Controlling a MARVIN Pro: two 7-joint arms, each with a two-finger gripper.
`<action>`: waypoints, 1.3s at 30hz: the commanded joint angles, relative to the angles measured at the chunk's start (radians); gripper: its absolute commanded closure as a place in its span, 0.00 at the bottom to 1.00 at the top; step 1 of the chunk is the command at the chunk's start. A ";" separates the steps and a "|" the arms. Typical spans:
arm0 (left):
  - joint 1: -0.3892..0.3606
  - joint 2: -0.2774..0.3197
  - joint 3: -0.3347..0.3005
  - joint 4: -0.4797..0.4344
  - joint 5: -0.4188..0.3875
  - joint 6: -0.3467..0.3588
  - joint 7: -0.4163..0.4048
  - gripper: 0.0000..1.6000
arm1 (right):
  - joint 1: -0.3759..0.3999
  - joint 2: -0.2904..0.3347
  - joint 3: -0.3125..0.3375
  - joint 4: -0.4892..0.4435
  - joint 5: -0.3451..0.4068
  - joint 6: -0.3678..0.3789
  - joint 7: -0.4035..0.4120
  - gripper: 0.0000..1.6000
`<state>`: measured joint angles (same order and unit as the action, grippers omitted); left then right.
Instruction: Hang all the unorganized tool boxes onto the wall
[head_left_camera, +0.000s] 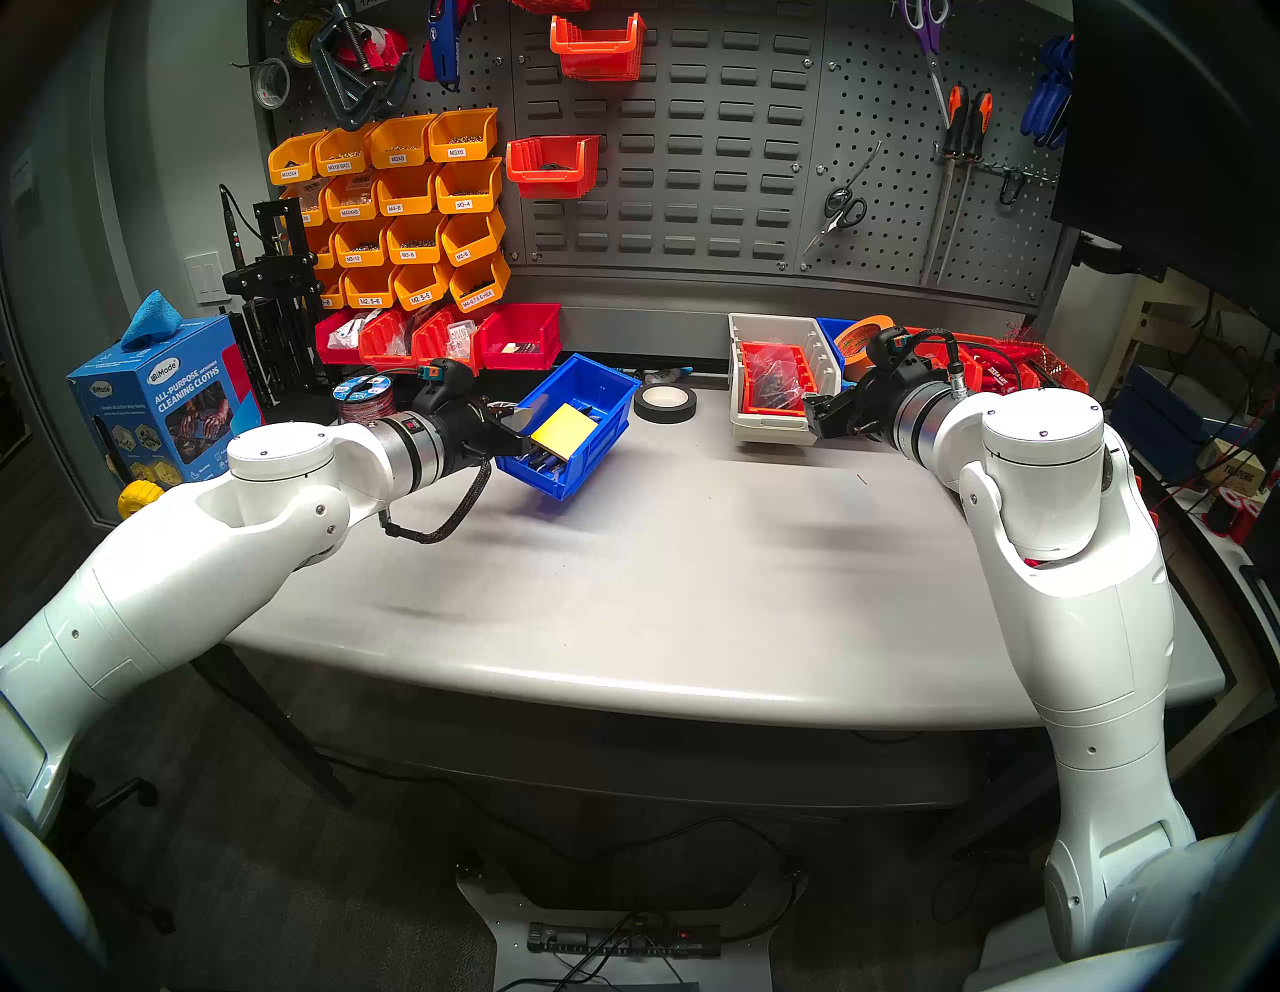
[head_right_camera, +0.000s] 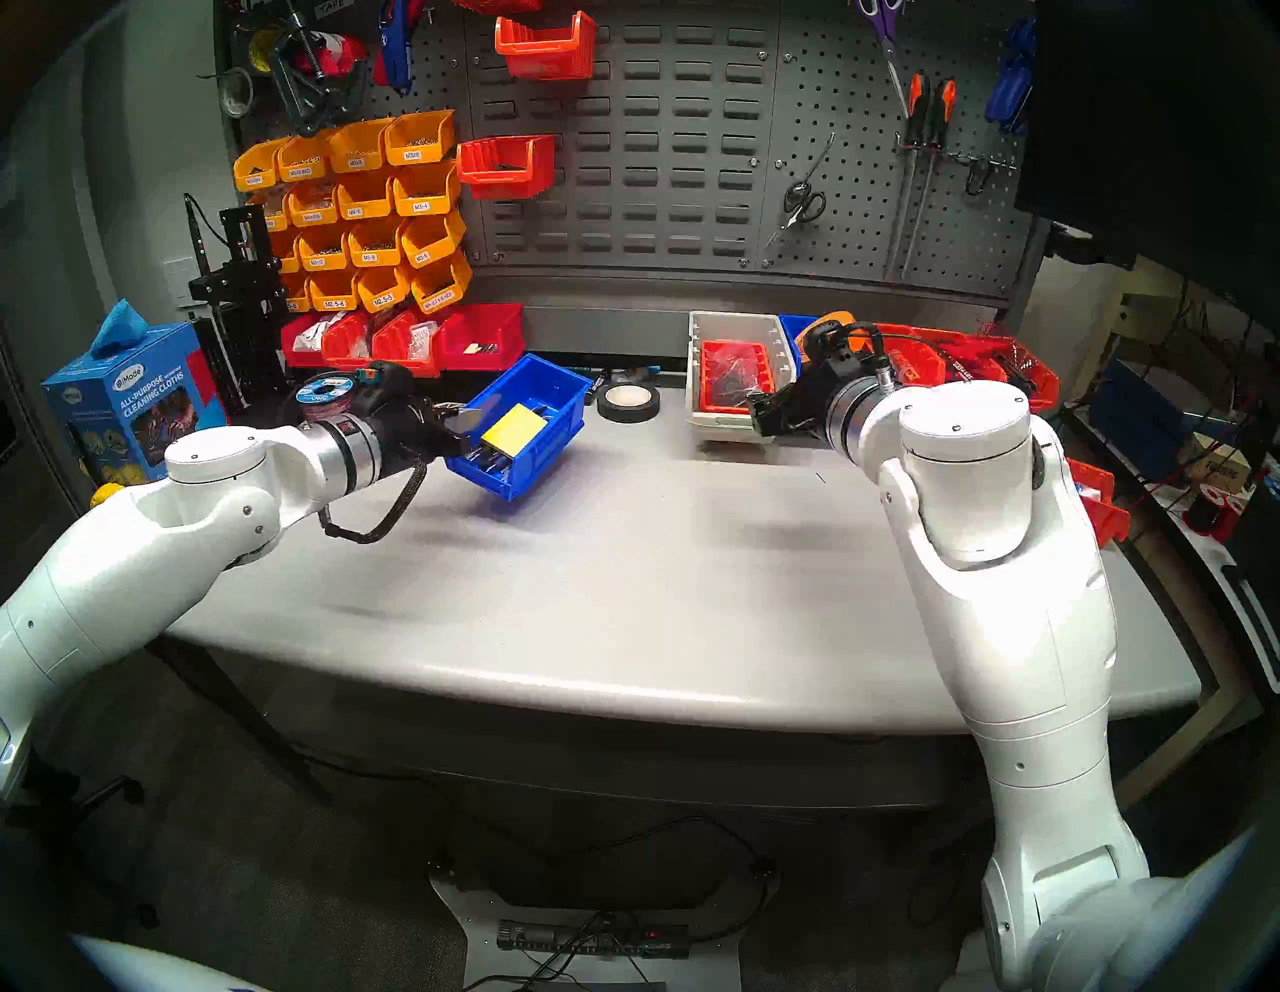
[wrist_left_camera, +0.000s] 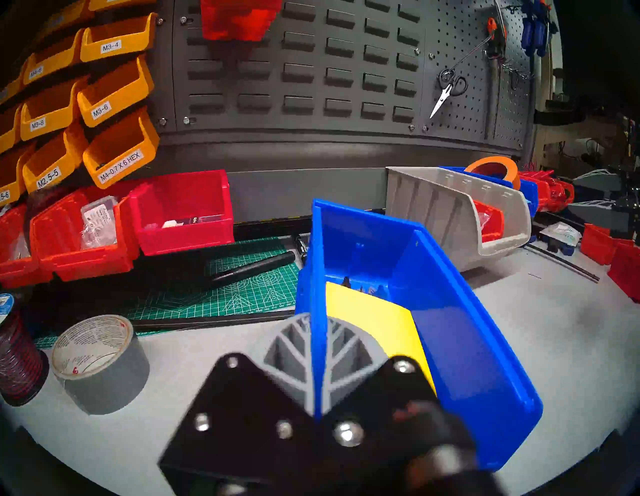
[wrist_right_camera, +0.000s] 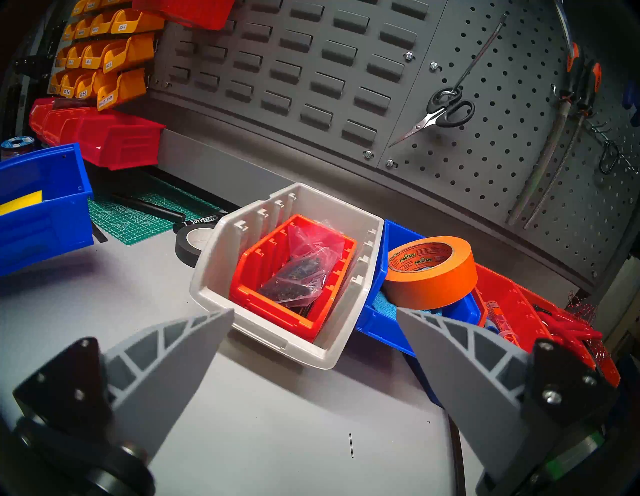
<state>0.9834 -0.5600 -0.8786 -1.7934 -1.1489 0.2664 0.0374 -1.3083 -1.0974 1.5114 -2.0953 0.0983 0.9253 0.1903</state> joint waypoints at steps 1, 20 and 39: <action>-0.101 -0.096 -0.013 0.042 0.010 0.008 -0.029 1.00 | 0.012 -0.002 0.002 -0.010 0.002 -0.003 0.001 0.00; -0.208 -0.223 0.006 0.190 0.040 0.060 -0.101 1.00 | 0.012 -0.002 0.002 -0.010 0.002 -0.003 0.001 0.00; -0.356 -0.377 0.005 0.423 0.097 0.105 -0.118 1.00 | 0.012 -0.002 0.002 -0.010 0.002 -0.003 0.001 0.00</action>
<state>0.7316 -0.8681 -0.8558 -1.4199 -1.0604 0.3759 -0.0758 -1.3085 -1.0974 1.5114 -2.0953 0.0983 0.9252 0.1901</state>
